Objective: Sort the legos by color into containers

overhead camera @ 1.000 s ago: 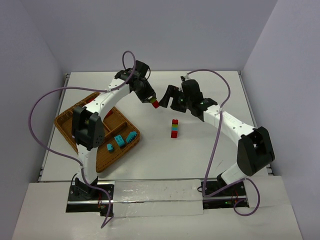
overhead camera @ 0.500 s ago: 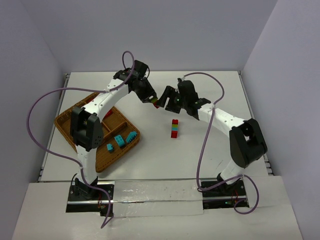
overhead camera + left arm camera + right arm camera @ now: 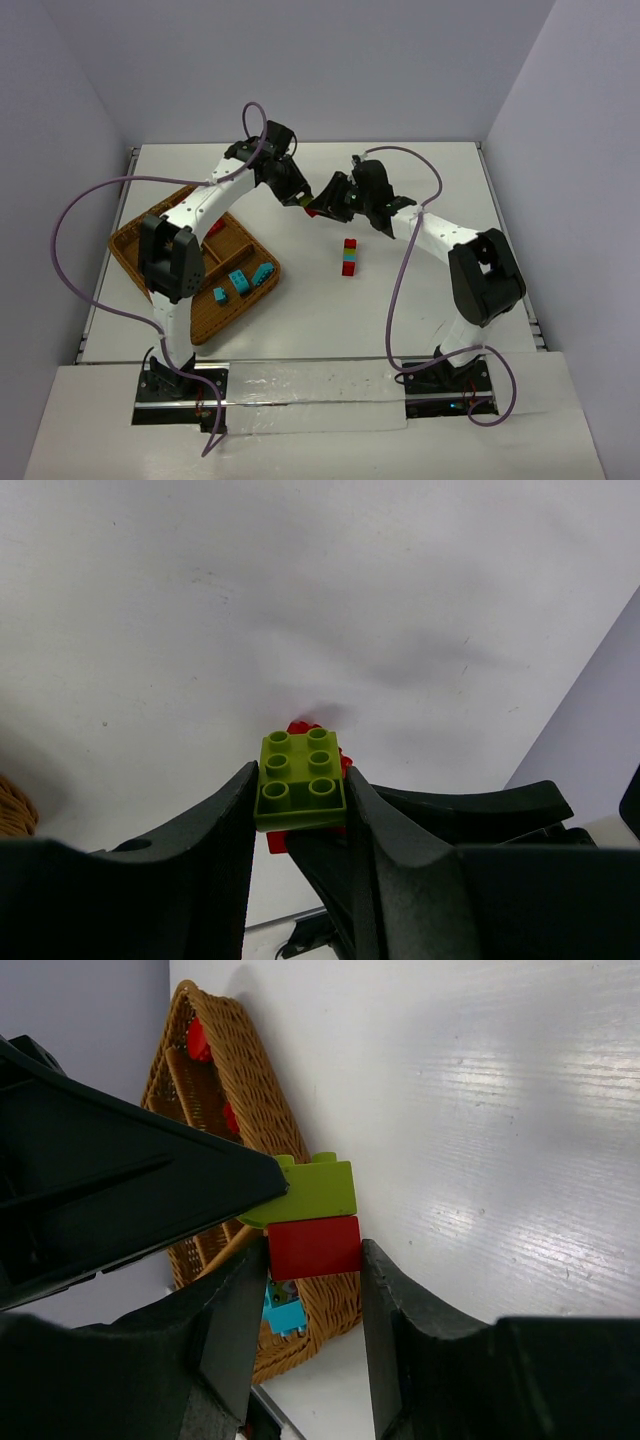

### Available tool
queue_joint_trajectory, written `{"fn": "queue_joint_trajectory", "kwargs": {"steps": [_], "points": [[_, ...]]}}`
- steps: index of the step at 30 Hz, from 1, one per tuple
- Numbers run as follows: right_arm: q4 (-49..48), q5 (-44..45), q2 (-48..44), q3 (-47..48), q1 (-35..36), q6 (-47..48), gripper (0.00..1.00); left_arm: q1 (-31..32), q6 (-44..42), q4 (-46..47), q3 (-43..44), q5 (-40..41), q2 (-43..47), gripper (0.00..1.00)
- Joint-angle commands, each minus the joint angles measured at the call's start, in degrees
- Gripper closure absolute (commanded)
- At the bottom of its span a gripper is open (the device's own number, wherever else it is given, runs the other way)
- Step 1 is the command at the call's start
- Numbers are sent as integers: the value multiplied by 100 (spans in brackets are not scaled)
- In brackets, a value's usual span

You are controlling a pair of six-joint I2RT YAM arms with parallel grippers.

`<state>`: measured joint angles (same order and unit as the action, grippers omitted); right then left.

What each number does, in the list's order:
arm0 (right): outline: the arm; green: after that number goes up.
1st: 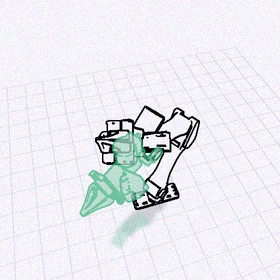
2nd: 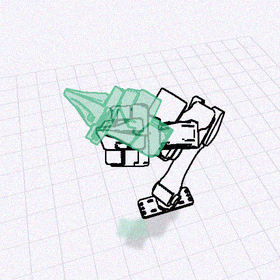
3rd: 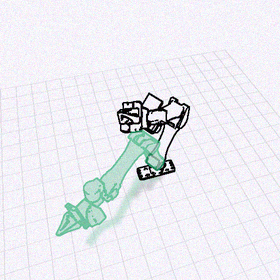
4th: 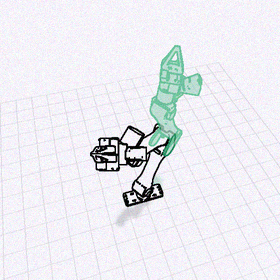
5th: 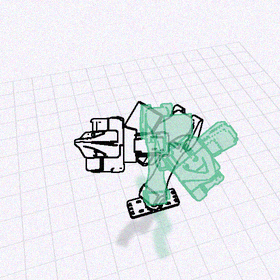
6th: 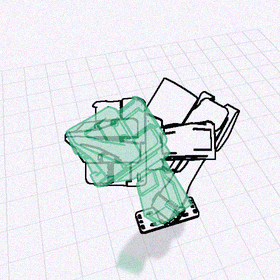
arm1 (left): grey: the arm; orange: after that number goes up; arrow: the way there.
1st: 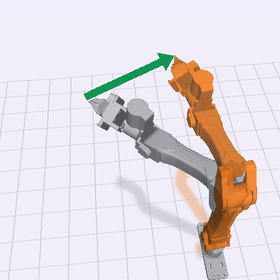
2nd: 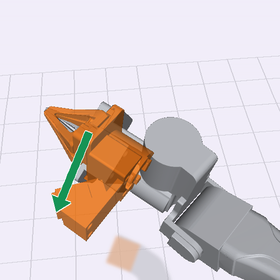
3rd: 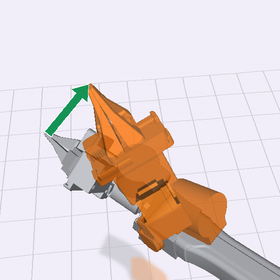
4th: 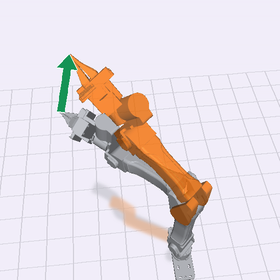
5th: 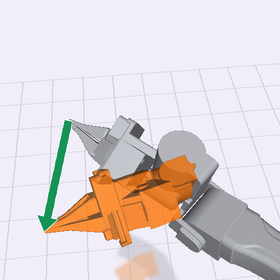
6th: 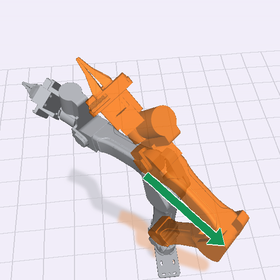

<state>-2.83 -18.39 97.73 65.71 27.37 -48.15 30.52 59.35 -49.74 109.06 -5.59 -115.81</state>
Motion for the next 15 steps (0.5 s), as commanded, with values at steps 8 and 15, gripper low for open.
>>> {"fn": "queue_joint_trajectory", "kwargs": {"steps": [8, 15], "points": [[71, 314, -273, -47, -53, 132, 100, -100, -134, 61, 14, 172, 338, 100], [532, 592, -697, -528, -55, 563, 100, -400, -349, 53, 24, 254, 308, 100]]}}
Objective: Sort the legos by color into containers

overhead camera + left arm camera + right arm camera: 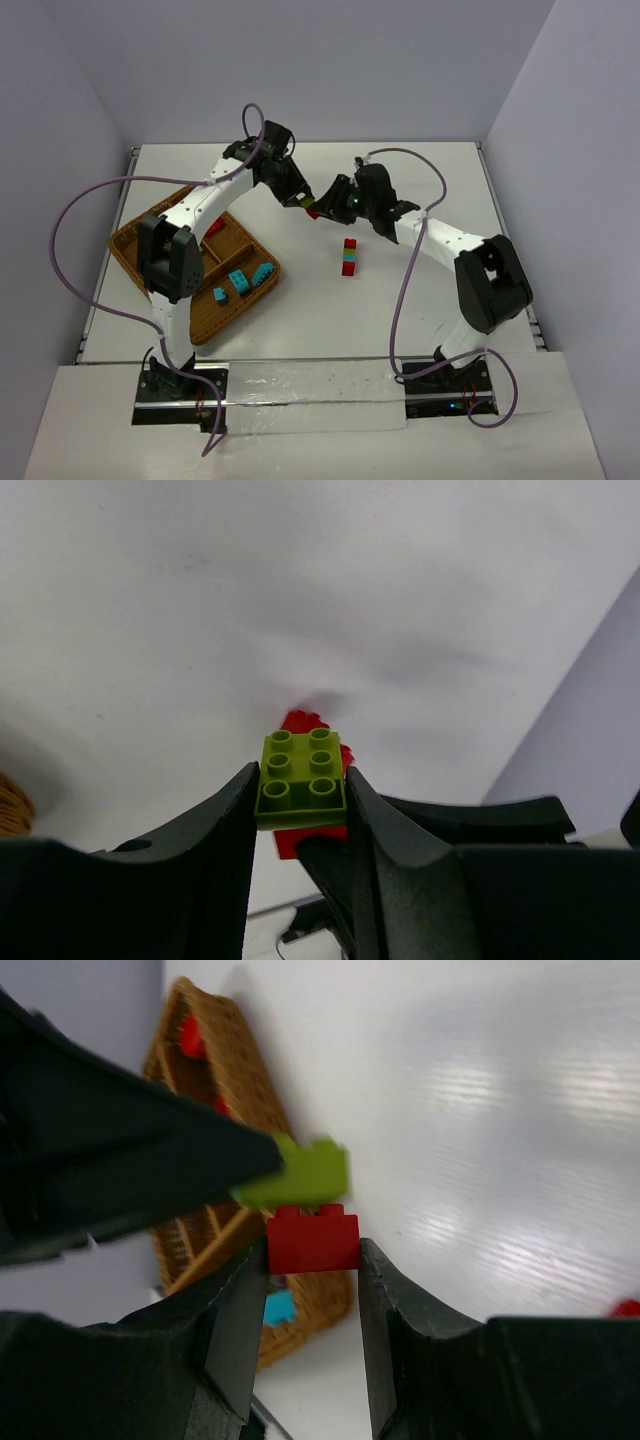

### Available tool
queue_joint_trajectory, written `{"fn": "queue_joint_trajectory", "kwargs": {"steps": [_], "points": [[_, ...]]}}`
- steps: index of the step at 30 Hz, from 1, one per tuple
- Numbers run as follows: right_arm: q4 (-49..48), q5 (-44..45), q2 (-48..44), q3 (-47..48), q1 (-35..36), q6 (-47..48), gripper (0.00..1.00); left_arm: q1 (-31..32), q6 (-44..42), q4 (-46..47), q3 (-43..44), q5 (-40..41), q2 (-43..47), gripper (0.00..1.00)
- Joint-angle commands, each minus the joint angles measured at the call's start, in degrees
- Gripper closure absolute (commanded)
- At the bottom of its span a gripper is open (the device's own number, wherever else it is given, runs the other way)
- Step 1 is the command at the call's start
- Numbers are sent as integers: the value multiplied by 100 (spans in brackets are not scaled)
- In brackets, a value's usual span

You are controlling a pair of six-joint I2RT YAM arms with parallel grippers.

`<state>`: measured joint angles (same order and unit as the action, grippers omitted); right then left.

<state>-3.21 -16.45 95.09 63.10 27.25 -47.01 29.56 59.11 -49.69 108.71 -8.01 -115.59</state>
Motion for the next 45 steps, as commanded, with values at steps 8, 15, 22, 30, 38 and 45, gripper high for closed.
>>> {"fn": "queue_joint_trajectory", "kwargs": {"steps": [8, 15, 22, 30, 38, 45], "points": [[882, 639, -755, -373, -53, 757, 100, -500, -535, -195, 420, 634, 217, 100], [1120, 935, -990, -219, -53, 1044, 100, -785, -1010, -965, 181, 1870, 861, 100], [1246, 1002, -1103, -222, -62, 1176, 100, -1719, -1045, -1498, -1707, 3449, 2300, 100], [1197, 866, -1064, -171, -62, 1131, 100, -2875, -1352, -870, -2884, 2723, 2703, 100], [1323, 775, -1109, -90, -36, 1346, 100, -2938, -1270, -535, -3093, 2600, 2254, 75], [1445, 772, -1095, 149, 125, 1542, 100, -2933, -1200, -386, -3303, 2398, 2301, 9]]}}
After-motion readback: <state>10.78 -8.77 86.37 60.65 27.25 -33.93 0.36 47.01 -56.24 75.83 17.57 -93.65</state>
